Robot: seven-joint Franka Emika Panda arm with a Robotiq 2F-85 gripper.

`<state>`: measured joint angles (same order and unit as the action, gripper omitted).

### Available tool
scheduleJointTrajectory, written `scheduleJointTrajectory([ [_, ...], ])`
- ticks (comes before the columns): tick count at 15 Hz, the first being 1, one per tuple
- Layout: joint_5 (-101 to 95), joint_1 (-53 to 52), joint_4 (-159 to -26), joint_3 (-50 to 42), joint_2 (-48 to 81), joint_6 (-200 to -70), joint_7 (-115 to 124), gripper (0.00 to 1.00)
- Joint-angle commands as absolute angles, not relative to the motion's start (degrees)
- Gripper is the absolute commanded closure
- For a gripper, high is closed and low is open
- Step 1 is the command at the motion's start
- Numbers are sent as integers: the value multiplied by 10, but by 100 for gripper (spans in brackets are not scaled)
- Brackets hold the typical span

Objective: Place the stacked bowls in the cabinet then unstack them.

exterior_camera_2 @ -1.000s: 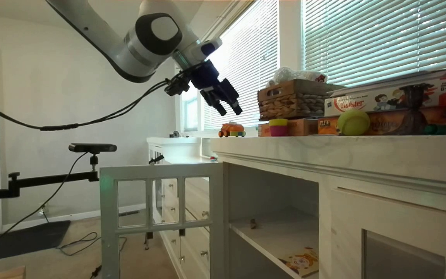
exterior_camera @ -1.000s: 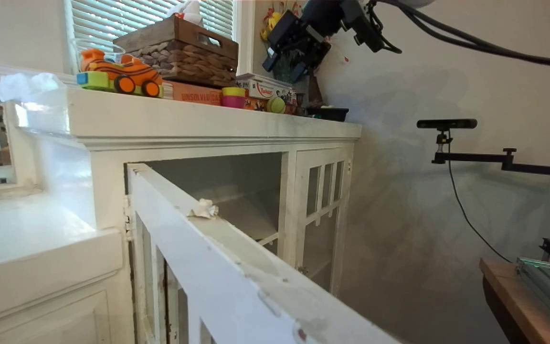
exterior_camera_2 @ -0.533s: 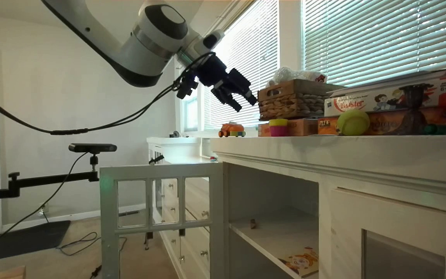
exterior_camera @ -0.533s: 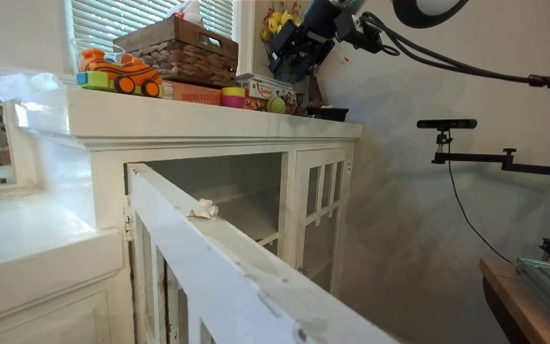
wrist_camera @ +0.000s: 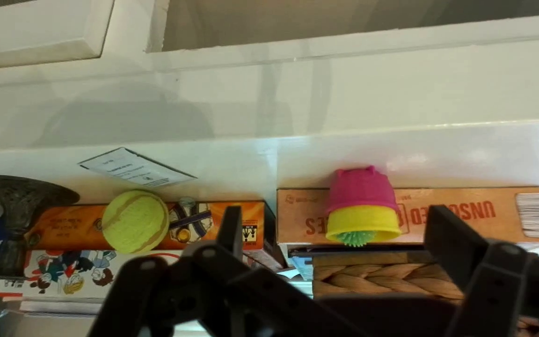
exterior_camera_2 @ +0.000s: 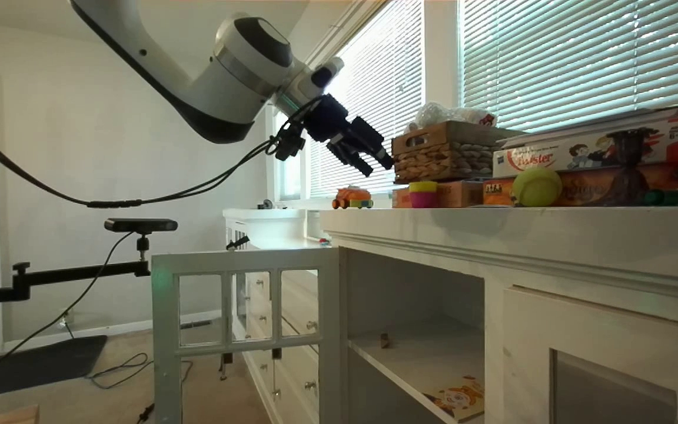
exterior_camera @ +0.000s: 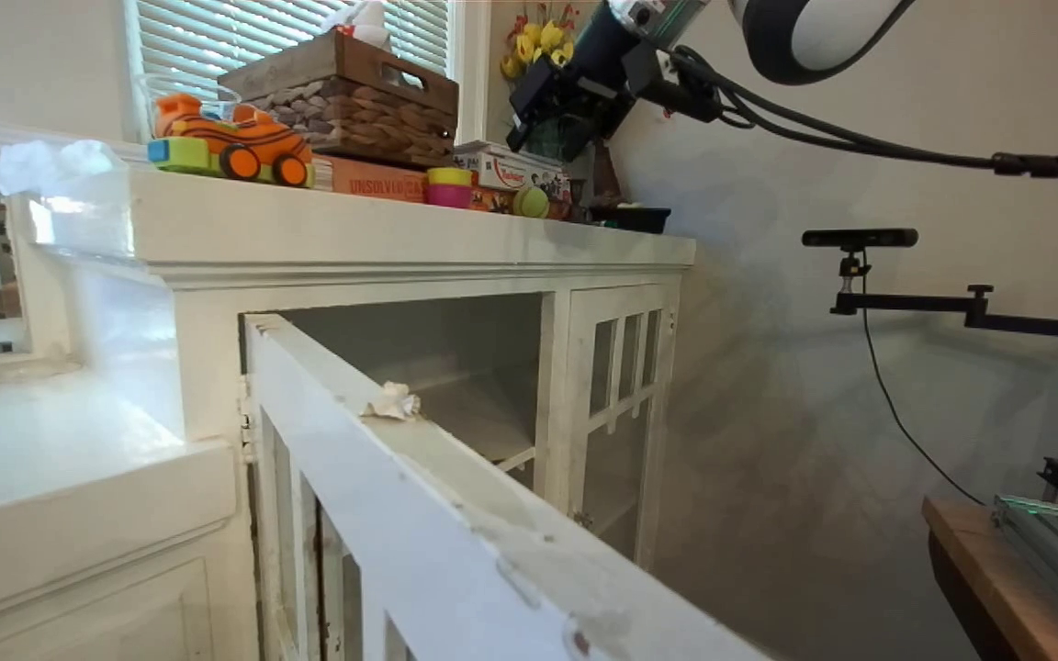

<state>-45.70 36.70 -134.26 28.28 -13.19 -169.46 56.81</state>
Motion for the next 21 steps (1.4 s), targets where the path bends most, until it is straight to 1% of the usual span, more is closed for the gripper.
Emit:
scheduleJointTrajectory([
  [1,-521,409,-1310,312,-91,-1732,624,0],
  [5,-593,448,-1275,337,-63,-1751,674,0],
  [9,-669,465,-1235,354,-28,-1744,733,0],
  [21,-846,439,-1134,349,87,-1698,856,0],
])
